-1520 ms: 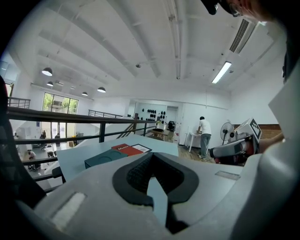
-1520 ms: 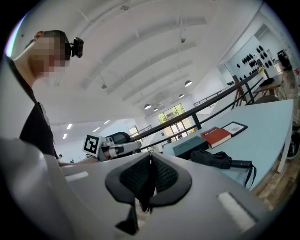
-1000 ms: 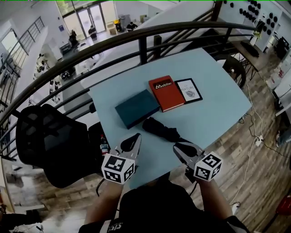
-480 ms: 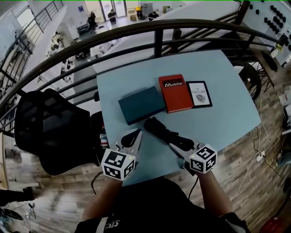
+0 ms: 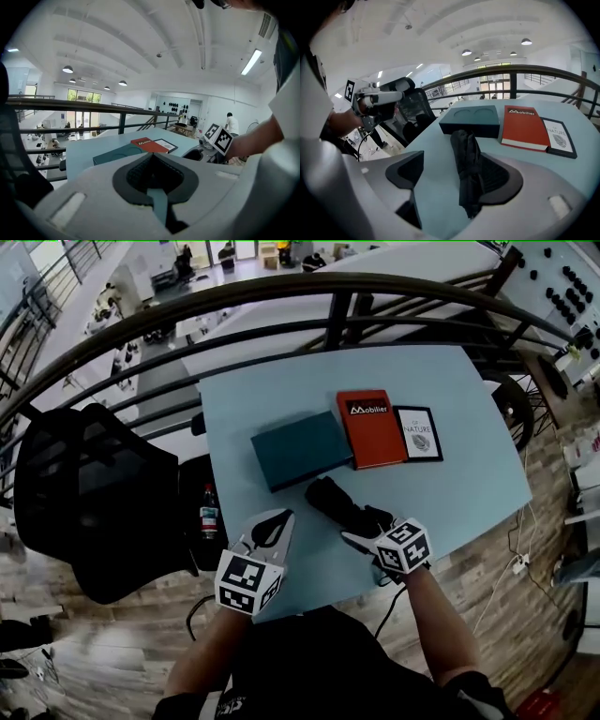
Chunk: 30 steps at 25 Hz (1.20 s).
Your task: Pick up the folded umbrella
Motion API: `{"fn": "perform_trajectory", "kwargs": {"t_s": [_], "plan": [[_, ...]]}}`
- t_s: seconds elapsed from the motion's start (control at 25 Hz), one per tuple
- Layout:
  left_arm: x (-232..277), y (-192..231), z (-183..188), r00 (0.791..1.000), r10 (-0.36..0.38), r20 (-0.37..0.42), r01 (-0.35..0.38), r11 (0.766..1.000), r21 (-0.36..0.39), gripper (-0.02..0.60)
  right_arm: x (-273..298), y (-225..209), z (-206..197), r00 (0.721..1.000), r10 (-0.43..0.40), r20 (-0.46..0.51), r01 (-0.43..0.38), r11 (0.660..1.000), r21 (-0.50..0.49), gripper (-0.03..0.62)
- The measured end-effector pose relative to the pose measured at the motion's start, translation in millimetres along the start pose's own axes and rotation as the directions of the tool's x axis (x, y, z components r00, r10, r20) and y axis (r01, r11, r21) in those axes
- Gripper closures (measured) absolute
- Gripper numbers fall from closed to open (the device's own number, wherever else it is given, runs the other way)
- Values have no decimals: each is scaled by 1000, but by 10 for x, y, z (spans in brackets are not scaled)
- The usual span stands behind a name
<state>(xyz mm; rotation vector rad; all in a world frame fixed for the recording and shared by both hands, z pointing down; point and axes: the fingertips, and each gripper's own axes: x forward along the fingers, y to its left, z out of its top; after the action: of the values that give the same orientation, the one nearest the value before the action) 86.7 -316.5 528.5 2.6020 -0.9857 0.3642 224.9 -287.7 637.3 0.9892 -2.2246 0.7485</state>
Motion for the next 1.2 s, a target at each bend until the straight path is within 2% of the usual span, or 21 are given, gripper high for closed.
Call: {"fn": "perform_trajectory", "kwargs": {"t_s": [0.16,0.4,0.56,0.72,0.84,0.92,1.04,1.08,1.2], "plan": [[-31,41,-127,1000,1,-17,-2,1000,-28,575,259,-76,-159,994,-6,-112,0,999,-54,213],[-147,164,-223,999,33,-31,-34,998,-48,575,513,-231,-310,970,-48,-237,22,994,-111,200],[-219,203,-249,998,53,-33,-55,997,-62,575,648,-338,-426,942,-92,-322,44,987,-153,194],[-262,188,-228,997,65,-32,-67,996,-66,575,759,-362,-597,907,-78,-414,-2,982,-188,194],[-315,172,-211,997,75,-33,-78,995,-64,575,815,-314,-647,892,-69,-446,-37,974,-225,224],[-350,154,-205,996,80,-31,-82,995,-65,575,832,-335,-661,886,-87,-455,-39,965,-260,307],[-387,136,-196,996,86,-29,-88,994,-67,575,882,-362,-710,874,-111,-474,-34,958,-286,299],[-400,130,-186,996,88,-26,-89,994,-67,575,903,-369,-733,869,-120,-481,-32,955,-296,268],[-440,114,-198,995,92,-25,-93,993,-70,575,899,-345,-738,861,-126,-493,-40,950,-311,266]]}}
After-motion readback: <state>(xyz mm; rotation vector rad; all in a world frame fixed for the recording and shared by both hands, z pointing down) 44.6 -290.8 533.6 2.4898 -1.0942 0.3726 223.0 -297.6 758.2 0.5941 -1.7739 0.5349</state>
